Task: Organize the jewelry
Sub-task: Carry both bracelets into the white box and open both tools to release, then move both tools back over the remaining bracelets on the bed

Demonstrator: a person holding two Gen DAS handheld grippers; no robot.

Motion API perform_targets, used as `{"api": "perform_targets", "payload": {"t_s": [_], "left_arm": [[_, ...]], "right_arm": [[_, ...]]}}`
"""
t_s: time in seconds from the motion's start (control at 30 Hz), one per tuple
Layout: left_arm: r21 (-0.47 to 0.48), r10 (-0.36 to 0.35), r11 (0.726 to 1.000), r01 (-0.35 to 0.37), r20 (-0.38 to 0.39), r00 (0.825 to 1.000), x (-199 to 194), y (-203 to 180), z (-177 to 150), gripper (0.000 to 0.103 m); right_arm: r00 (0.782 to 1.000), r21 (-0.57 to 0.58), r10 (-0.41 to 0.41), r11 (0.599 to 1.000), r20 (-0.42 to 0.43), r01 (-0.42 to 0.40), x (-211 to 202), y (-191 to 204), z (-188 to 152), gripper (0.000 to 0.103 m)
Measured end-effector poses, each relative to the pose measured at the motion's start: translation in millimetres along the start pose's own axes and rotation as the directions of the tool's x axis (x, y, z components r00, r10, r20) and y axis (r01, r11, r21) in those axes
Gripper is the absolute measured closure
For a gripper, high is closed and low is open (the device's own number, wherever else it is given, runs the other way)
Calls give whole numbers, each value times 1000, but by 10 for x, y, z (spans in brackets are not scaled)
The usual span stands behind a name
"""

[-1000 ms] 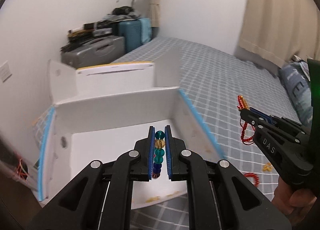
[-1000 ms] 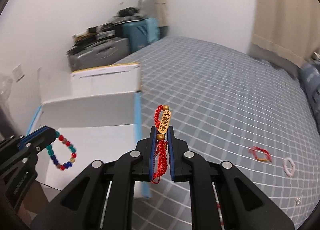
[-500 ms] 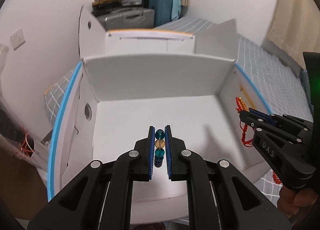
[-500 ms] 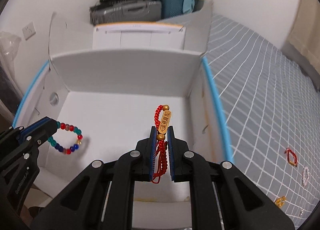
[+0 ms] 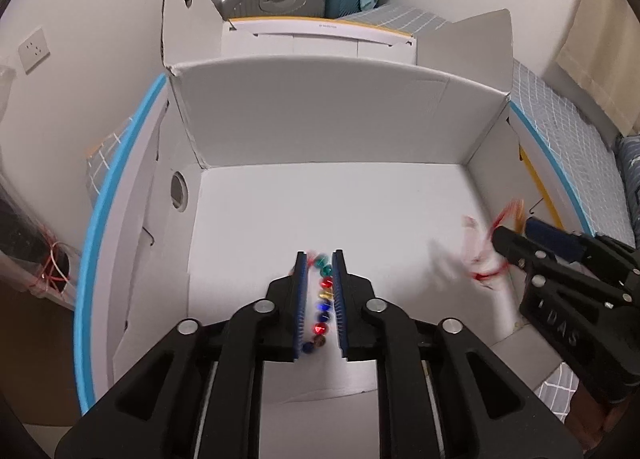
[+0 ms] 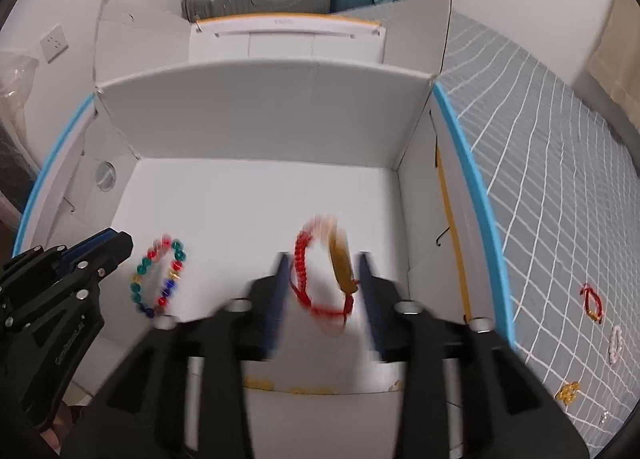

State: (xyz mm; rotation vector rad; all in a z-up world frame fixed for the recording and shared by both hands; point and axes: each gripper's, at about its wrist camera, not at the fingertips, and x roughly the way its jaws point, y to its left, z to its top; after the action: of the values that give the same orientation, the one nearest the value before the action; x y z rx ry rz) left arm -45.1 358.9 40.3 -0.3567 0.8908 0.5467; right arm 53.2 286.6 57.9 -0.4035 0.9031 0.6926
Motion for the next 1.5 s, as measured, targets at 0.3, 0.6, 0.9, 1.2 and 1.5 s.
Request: {"api": "perform_targets", "payload": {"t_s": [0.3,0.6,0.9,1.2,1.5], "left_arm": [[-3,30,1000,-30,141,990,-427,-36,-2,24],[10,1,1000,-3,218,976,-693,-264,16,7],[89,-105,992,87,221,970,-859,-863,-47,6],[266,-267,941,209,207,941,-961,-1863,-345,6],[417,-355,865,281,111,928,-660,-2894,-757,6]], "right_arm": [[987,-16,-25,999,159,28,-506,-70,-52,19],[964,47,-106,994,243,97,-958,-578,-277,9],[942,125,-221,973,253,195,-1285,-1380,-654,9],[914,289,-357,911,195,295,-1531,-2409,-1241,9],[900,426,-422,837,107,342,-1672,-3392,-1993,8]]}}
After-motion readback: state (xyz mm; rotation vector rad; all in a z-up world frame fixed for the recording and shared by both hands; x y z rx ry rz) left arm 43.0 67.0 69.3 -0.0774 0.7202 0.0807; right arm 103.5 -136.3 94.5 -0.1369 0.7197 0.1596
